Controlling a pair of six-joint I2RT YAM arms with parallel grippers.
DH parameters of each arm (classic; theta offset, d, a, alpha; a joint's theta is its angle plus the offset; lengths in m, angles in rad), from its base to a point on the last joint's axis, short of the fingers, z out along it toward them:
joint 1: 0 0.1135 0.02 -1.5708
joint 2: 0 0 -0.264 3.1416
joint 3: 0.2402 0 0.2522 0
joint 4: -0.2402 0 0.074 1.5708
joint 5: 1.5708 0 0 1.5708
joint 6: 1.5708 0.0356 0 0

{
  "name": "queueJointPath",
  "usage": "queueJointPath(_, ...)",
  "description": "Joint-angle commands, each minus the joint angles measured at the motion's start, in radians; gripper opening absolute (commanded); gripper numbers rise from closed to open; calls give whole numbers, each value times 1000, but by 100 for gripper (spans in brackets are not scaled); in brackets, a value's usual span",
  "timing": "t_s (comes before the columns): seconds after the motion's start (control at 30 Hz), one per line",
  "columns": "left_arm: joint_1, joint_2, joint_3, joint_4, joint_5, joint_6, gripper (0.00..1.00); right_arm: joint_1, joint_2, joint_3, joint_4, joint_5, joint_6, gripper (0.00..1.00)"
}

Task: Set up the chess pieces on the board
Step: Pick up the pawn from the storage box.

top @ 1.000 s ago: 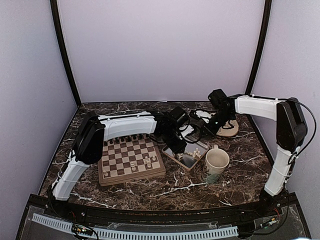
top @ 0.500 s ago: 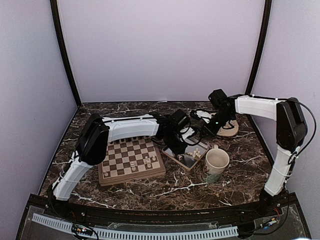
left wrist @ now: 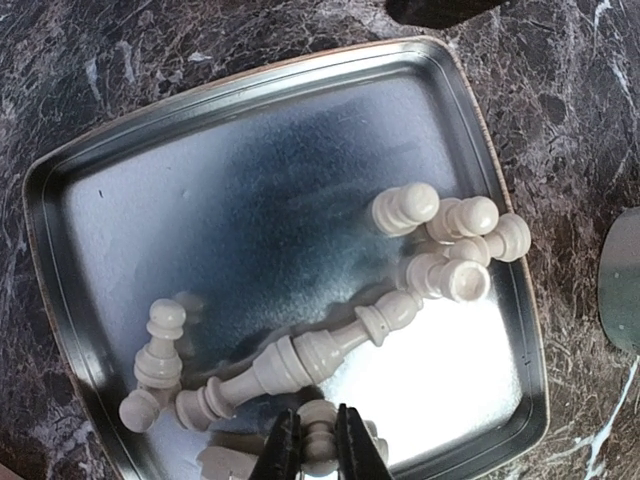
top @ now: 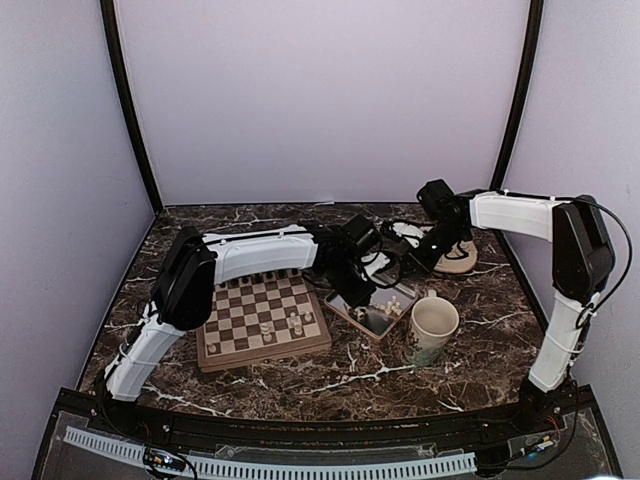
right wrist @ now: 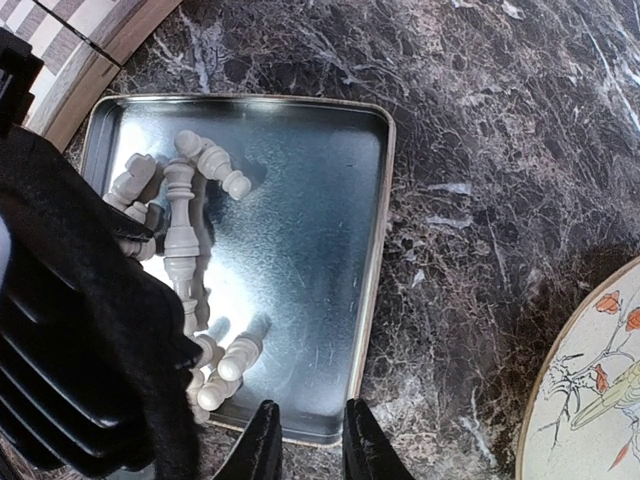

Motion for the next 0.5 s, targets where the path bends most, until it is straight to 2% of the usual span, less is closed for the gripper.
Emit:
queueJointPath(0.0,7,-106,12,-38,63,-18,3,-1,17,-5,8,-7,4,22)
queueJointPath(0.2,13,-149,-16,-34,75,-39,3,-2,-4,4,-7,-8,3,22)
queueJointPath(0.47,44,-191,-35,-63,-31,-31,3,-4,-134,43,-23,75,-20,24)
